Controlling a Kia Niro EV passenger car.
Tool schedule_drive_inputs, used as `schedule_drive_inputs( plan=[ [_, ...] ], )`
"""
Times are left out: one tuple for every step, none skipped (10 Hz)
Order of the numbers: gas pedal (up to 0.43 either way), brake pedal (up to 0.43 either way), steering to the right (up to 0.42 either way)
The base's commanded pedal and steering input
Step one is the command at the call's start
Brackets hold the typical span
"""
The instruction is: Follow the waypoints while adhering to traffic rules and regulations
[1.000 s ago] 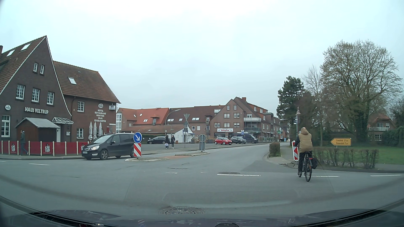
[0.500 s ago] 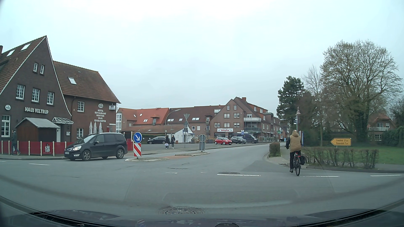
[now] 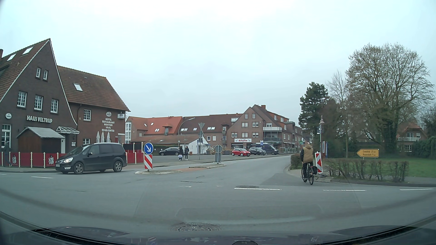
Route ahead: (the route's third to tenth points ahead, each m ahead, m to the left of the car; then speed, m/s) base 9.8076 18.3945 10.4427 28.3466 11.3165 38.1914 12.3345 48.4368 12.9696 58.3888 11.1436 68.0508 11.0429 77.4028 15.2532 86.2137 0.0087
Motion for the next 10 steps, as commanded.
schedule_drive_inputs(
  plan=[
    [0.000, 0.110, -0.085],
    [0.000, 0.110, -0.085],
    [0.000, 0.110, -0.085],
    [0.000, 0.110, -0.085],
    [0.000, 0.110, -0.085],
    [0.000, 0.110, -0.085],
    [0.000, 0.110, -0.085],
    [0.000, 0.110, -0.085],
    [0.000, 0.110, -0.085],
    [0.000, 0.110, -0.085]
  ],
)
